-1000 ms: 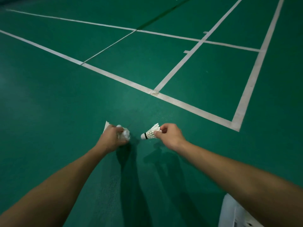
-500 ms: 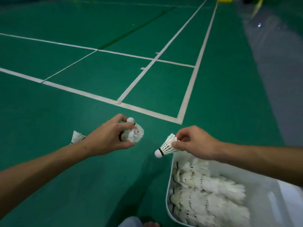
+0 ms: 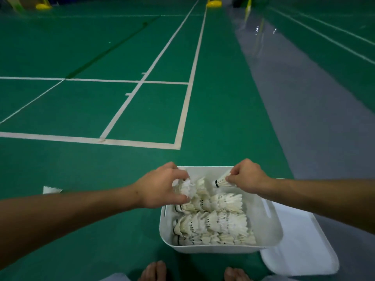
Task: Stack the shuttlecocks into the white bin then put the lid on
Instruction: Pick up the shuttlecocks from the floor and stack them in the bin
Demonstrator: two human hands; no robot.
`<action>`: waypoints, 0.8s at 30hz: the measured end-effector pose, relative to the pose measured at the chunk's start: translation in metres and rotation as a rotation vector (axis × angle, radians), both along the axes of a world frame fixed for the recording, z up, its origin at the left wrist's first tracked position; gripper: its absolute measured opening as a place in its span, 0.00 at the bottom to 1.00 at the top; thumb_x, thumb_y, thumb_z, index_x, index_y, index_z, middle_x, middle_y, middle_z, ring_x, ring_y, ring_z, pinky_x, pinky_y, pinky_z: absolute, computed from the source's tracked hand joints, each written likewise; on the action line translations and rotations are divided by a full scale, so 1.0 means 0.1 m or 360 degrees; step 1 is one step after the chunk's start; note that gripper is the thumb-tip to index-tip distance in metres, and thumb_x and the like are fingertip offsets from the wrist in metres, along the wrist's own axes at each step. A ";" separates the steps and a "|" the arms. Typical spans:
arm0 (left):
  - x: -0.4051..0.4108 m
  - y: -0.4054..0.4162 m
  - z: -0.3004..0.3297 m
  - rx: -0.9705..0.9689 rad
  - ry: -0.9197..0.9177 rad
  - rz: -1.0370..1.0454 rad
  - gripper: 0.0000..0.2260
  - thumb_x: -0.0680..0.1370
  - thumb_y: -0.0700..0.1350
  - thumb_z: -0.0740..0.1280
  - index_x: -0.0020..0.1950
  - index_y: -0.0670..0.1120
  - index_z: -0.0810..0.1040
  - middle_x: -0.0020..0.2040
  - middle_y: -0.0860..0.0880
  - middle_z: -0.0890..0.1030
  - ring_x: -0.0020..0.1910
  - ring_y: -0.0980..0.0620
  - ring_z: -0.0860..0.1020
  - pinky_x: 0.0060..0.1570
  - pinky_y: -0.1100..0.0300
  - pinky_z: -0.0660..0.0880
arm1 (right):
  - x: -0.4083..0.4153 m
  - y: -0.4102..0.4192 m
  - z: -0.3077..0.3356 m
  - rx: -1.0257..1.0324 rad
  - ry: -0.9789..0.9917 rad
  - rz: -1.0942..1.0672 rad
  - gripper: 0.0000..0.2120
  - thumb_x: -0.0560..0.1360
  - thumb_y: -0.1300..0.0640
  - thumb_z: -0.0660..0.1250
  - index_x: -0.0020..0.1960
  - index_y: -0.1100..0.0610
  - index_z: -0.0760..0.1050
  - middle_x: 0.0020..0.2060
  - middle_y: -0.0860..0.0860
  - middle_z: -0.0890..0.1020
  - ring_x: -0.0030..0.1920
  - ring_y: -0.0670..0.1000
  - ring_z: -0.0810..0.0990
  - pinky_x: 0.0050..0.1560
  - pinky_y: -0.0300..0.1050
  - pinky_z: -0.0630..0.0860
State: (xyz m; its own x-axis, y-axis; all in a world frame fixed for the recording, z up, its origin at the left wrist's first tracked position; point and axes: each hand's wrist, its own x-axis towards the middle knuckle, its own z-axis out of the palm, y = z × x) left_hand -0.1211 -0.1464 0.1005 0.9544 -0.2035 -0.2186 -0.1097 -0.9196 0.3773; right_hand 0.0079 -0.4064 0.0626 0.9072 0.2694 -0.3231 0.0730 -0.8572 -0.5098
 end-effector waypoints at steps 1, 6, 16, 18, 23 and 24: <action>0.00 -0.02 -0.12 -0.0043 0.0044 0.0000 0.22 0.73 0.65 0.75 0.63 0.59 0.78 0.59 0.53 0.73 0.45 0.61 0.73 0.52 0.60 0.74 | 0.01 0.00 -0.08 -0.0006 0.0011 0.0001 0.09 0.74 0.53 0.76 0.37 0.55 0.85 0.34 0.51 0.87 0.41 0.53 0.87 0.44 0.50 0.84; 0.01 -0.05 -0.46 -0.0099 0.0224 -0.0002 0.24 0.73 0.64 0.76 0.64 0.56 0.78 0.58 0.53 0.71 0.49 0.54 0.77 0.54 0.60 0.76 | 0.09 0.12 -0.36 0.0058 0.0114 0.0024 0.11 0.75 0.52 0.77 0.35 0.52 0.82 0.30 0.47 0.83 0.33 0.47 0.82 0.36 0.40 0.75; 0.16 0.03 -0.62 -0.0249 0.0244 0.0010 0.22 0.70 0.63 0.79 0.59 0.56 0.81 0.57 0.58 0.71 0.47 0.58 0.78 0.46 0.62 0.75 | 0.14 0.28 -0.70 0.0195 0.0347 -0.0001 0.03 0.76 0.57 0.77 0.45 0.57 0.88 0.39 0.50 0.86 0.41 0.50 0.85 0.46 0.46 0.85; 0.18 0.05 -0.65 -0.0281 0.0250 0.0007 0.20 0.70 0.63 0.78 0.57 0.58 0.81 0.58 0.58 0.71 0.47 0.60 0.77 0.46 0.65 0.74 | 0.12 0.34 -0.72 0.0203 0.0366 0.0036 0.04 0.77 0.58 0.76 0.43 0.57 0.87 0.37 0.49 0.85 0.38 0.48 0.83 0.39 0.41 0.81; 0.19 0.07 -0.70 -0.0362 0.0233 0.0000 0.20 0.69 0.63 0.79 0.56 0.57 0.82 0.58 0.59 0.73 0.45 0.63 0.75 0.45 0.72 0.71 | 0.11 0.40 -0.68 0.0161 0.0439 0.0067 0.07 0.76 0.58 0.76 0.40 0.59 0.83 0.35 0.50 0.80 0.36 0.49 0.80 0.38 0.45 0.80; 0.18 0.06 -0.70 -0.0386 0.0222 0.0007 0.20 0.69 0.63 0.79 0.57 0.57 0.82 0.58 0.60 0.73 0.44 0.64 0.75 0.45 0.72 0.70 | 0.11 0.38 -0.64 0.0136 0.0390 0.0047 0.07 0.76 0.57 0.75 0.43 0.60 0.82 0.37 0.50 0.80 0.38 0.50 0.80 0.41 0.48 0.81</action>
